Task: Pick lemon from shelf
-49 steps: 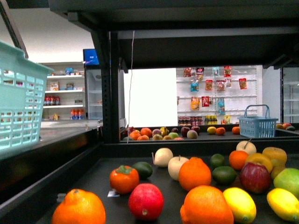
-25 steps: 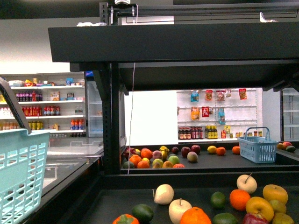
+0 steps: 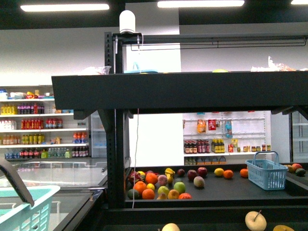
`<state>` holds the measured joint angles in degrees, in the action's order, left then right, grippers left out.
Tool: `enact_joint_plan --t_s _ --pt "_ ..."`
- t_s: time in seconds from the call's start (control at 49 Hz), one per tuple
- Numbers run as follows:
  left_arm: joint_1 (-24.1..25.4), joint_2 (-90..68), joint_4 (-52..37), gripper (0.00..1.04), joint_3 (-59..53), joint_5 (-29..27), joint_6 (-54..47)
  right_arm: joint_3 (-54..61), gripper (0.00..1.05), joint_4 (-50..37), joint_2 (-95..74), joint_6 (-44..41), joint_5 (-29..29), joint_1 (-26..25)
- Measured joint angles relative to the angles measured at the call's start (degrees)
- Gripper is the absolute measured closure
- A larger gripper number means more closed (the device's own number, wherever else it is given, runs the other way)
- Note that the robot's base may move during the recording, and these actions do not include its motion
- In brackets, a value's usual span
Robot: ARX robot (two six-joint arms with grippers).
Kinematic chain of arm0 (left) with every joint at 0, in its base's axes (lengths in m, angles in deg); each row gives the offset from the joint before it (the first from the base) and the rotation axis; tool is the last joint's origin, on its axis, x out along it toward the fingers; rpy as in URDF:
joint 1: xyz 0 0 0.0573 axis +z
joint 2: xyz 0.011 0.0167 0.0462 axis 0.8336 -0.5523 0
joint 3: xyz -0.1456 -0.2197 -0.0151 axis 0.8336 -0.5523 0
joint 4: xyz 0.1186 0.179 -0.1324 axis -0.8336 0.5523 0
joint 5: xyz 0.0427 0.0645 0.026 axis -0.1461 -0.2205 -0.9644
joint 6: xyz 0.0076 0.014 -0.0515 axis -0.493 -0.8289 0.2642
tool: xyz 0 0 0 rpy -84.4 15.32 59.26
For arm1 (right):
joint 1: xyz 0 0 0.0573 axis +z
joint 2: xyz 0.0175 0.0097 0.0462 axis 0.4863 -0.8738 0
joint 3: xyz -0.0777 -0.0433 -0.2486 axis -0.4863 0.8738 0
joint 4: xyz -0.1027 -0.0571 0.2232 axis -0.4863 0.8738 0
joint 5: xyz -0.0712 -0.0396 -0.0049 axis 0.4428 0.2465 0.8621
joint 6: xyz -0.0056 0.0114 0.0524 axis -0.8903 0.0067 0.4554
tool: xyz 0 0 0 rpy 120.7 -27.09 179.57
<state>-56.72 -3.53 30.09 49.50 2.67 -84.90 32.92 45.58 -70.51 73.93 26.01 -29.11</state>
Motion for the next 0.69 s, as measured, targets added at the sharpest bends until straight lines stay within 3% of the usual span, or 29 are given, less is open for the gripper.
enact_joint_plan --t_s 0.245,0.326,0.367,0.551,0.693 --pt "0.0 0.0 0.0 0.08 0.0 0.0 0.0 0.0 0.08 0.0 0.0 0.0 0.0 0.0" --pt "-2.3 -2.6 2.3 0.08 1.0 -8.7 6.0 0.0 0.08 0.0 0.0 0.0 0.0 0.0" --pt "-2.4 -5.6 1.7 0.08 2.0 -10.0 10.0 0.0 0.08 0.0 0.0 0.0 0.0 0.0" --pt "2.0 -24.9 -7.5 0.08 12.9 -1.2 23.4 0.0 0.08 0.0 0.0 0.0 0.0 0.0" --pt "4.9 -38.7 -8.3 0.08 23.5 4.4 32.9 0.0 0.08 0.0 0.0 0.0 0.0 0.0"
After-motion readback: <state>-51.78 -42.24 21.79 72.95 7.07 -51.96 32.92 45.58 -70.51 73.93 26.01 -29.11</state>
